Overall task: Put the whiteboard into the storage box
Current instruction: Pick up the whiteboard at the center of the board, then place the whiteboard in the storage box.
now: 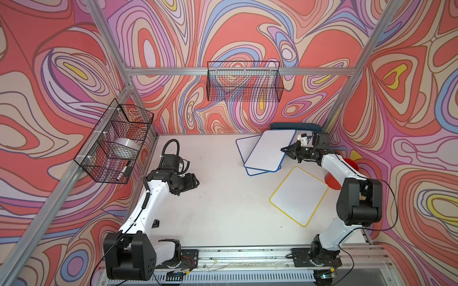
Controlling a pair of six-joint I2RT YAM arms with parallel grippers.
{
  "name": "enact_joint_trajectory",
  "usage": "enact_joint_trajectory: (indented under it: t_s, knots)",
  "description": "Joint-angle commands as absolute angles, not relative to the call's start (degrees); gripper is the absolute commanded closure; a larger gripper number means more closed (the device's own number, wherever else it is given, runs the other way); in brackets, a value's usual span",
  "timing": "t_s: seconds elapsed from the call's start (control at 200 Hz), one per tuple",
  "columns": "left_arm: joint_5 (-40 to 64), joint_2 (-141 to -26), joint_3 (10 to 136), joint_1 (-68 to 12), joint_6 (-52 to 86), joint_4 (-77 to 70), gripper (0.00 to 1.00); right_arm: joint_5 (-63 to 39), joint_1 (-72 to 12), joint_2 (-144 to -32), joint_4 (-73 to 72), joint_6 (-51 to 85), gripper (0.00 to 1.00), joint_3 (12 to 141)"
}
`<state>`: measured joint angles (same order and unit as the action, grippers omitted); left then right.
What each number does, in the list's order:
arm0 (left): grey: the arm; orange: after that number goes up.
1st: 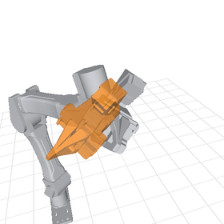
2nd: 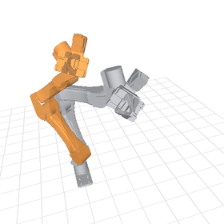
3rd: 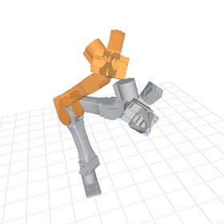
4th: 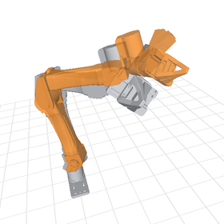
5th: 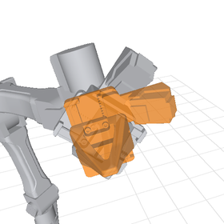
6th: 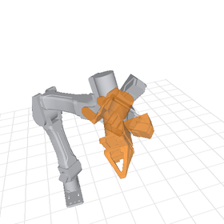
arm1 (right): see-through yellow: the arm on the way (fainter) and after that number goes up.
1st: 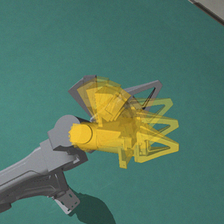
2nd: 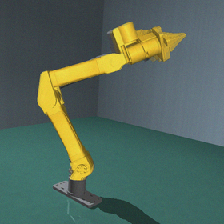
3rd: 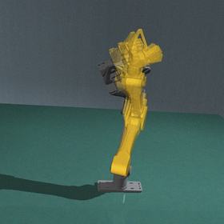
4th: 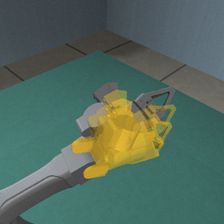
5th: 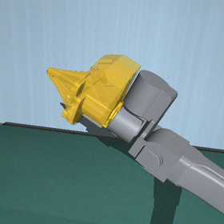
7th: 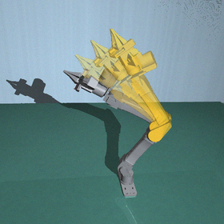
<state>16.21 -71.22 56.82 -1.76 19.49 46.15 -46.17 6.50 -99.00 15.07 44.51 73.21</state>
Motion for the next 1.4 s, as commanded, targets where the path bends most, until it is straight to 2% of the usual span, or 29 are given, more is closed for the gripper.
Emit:
enact_joint_trajectory:
  t_s: [0.0,0.451,0.651,1.132,1.272,1.397]
  knots:
    - [16.6,-70.1,56.2,-1.3,18.5,47.5,0.29,-44.2,8.4,-95.5,4.1,50.6,1.0,73.0]
    - [18.0,-70.8,56.4,-0.7,18.5,47.0,0.29,-30.5,11.9,-100.6,-25.9,74.5,1.0,65.9]
    - [18.4,-70.7,56.2,-0.4,18.4,46.8,0.29,-24.0,12.7,-104.1,-24.9,76.2,1.0,68.5]
    - [21.4,-71.5,56.1,0.6,18.8,45.6,0.29,-8.0,12.8,-102.5,-26.0,76.6,1.0,65.4]
    - [21.2,-71.4,55.9,0.9,18.8,45.6,0.29,-6.4,12.8,-103.5,-24.6,75.1,1.0,65.9]
    - [21.7,-71.6,56.0,1.1,18.8,45.7,0.3,-10.0,12.8,-106.6,-24.0,74.3,0.97,69.0]
